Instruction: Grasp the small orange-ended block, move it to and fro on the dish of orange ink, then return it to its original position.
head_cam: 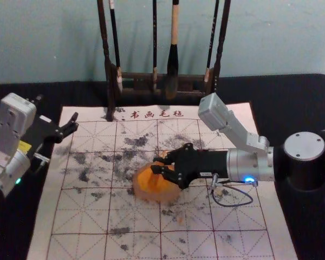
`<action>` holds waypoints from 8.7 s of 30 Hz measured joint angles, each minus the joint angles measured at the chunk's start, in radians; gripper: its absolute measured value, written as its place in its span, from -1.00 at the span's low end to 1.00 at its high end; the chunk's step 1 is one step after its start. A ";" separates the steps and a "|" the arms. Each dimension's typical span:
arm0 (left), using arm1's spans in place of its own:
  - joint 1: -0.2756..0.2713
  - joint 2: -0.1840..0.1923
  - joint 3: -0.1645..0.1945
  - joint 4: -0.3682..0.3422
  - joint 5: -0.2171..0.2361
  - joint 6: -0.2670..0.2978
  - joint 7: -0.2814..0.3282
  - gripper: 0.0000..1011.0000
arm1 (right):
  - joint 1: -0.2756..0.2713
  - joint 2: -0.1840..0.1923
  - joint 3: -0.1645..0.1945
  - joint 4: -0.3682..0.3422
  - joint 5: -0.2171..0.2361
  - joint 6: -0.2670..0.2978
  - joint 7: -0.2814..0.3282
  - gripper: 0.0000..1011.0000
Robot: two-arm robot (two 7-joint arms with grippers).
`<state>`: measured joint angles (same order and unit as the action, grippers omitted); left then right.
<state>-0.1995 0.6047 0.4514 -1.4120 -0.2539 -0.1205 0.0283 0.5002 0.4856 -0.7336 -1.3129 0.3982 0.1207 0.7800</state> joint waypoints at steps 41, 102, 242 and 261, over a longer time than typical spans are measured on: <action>0.000 0.000 0.000 0.000 0.000 0.000 0.000 0.98 | 0.020 -0.013 0.034 0.051 -0.022 -0.001 -0.038 -0.72; 0.000 0.000 0.000 0.000 0.000 0.000 0.000 0.98 | -0.034 0.035 0.018 -0.046 0.011 0.006 -0.012 -0.72; 0.000 0.000 0.000 0.000 0.000 0.000 0.000 0.98 | -0.213 0.151 0.246 -0.240 0.033 0.076 -0.243 -0.72; 0.000 0.000 0.000 0.000 0.000 0.000 0.000 0.98 | -0.235 0.140 0.256 -0.253 0.024 0.098 -0.250 -0.72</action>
<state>-0.1995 0.6047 0.4514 -1.4119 -0.2539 -0.1205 0.0283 0.2649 0.6258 -0.4773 -1.5656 0.4225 0.2185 0.5297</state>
